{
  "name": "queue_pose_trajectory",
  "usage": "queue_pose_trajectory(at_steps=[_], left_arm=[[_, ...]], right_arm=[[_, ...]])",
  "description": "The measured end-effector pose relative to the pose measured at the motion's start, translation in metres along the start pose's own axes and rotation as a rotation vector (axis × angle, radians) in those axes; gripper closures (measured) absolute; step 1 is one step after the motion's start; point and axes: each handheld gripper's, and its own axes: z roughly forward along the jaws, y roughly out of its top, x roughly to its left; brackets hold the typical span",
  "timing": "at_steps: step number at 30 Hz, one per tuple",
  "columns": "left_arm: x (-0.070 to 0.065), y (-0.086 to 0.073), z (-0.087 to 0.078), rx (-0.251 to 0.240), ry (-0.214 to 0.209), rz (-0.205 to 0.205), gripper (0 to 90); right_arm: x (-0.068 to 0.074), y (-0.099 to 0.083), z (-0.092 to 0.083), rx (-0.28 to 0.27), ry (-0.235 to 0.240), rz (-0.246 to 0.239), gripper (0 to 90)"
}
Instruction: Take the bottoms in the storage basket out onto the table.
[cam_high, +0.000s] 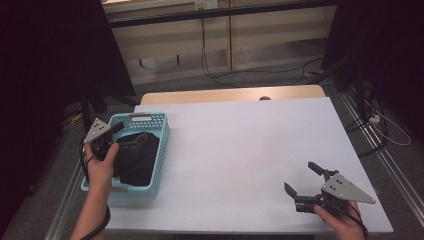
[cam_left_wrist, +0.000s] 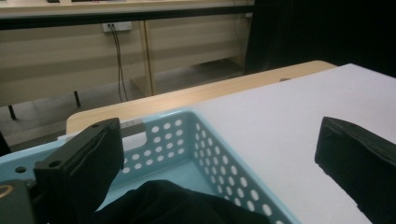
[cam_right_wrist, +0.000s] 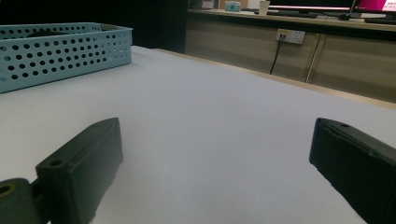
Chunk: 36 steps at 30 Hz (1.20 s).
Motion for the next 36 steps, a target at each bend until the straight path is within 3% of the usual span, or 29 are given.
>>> queue_pose_trajectory(at_steps=[6,10,17,26,31,36], left_arm=[[0.009,-0.008,0.008,0.021,0.009,-0.028,1.6],[0.013,-0.012,0.014,0.054,0.015,-0.007,1.7],[0.022,-0.019,0.017,0.102,0.045,-0.021,1.8],[0.034,-0.034,0.029,0.212,0.067,-0.021,2.0],[0.035,-0.041,0.036,0.256,0.048,-0.028,2.2],[0.035,-0.052,0.047,0.362,0.019,-0.004,2.2]], right_arm=[[0.000,0.000,0.000,0.000,0.000,0.001,1.9],[0.000,0.000,0.000,0.001,-0.001,0.001,1.9],[0.000,0.000,0.000,-0.001,0.004,0.001,1.9],[0.001,0.000,0.001,0.001,0.012,-0.005,1.9],[0.001,0.000,0.000,-0.001,0.012,-0.004,1.9],[0.001,0.001,0.000,-0.002,0.013,-0.004,1.9]])
